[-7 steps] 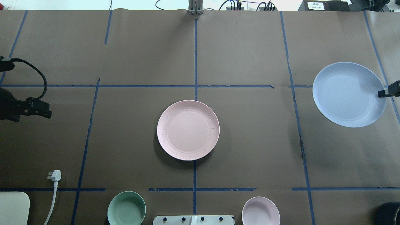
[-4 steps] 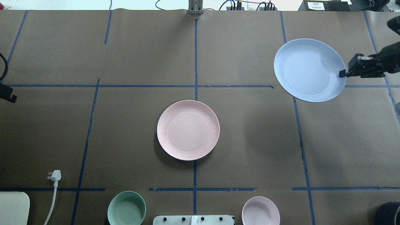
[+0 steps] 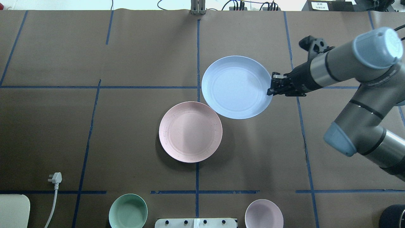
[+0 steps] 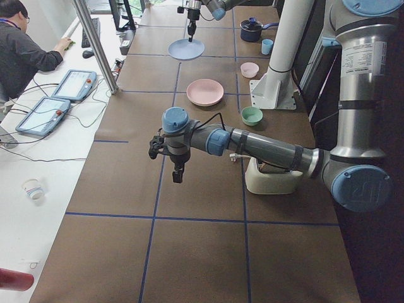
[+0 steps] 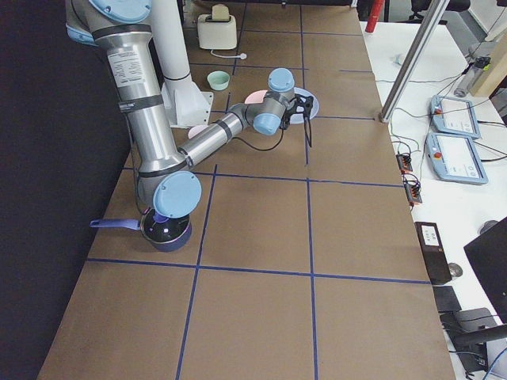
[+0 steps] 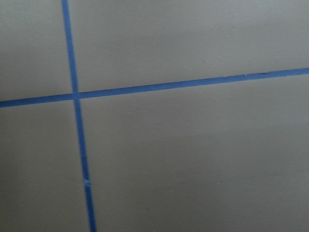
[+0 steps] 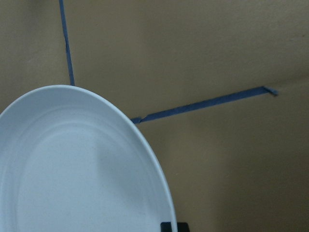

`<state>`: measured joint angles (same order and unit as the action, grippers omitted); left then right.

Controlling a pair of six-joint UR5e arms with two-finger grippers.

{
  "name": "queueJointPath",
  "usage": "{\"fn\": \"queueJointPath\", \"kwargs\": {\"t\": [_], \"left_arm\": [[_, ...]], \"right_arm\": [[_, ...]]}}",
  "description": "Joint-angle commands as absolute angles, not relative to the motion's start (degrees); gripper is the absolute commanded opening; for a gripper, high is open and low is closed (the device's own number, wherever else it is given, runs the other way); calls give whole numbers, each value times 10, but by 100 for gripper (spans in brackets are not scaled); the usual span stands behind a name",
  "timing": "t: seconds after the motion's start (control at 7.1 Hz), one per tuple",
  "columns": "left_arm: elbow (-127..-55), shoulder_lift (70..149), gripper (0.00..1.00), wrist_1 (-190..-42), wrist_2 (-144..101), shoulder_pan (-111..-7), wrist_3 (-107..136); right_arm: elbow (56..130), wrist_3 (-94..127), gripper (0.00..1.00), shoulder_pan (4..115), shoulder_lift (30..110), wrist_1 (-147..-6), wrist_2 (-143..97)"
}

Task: Stack three plates with pink and blue
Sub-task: 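Lower the light blue plate onto the pink plate while the left arm retracts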

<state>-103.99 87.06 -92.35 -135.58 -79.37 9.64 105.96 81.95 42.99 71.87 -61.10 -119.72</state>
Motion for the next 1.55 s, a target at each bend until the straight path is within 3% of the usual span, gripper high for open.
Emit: {"fn": "queueJointPath", "kwargs": {"t": [0.0,0.28,1.13,1.27,1.41], "left_arm": [[-1027,871,100,-925,-1358,-797,87],[-1020,870,100,-929,-1358,-797,87],[-1011,869,100,-932,-1358,-798,86],[-1012,869,100,-932,-1358,-798,86],[-1010,869,100,-932,-1358,-798,86]], "right_arm": [[1063,831,0,309,685,-648,-1075],[1055,867,0,257,662,-658,-1034],[1053,866,2,257,651,-666,-1023],[1053,866,36,258,651,-665,-1026],[1053,866,99,259,651,-665,-1024]]}}
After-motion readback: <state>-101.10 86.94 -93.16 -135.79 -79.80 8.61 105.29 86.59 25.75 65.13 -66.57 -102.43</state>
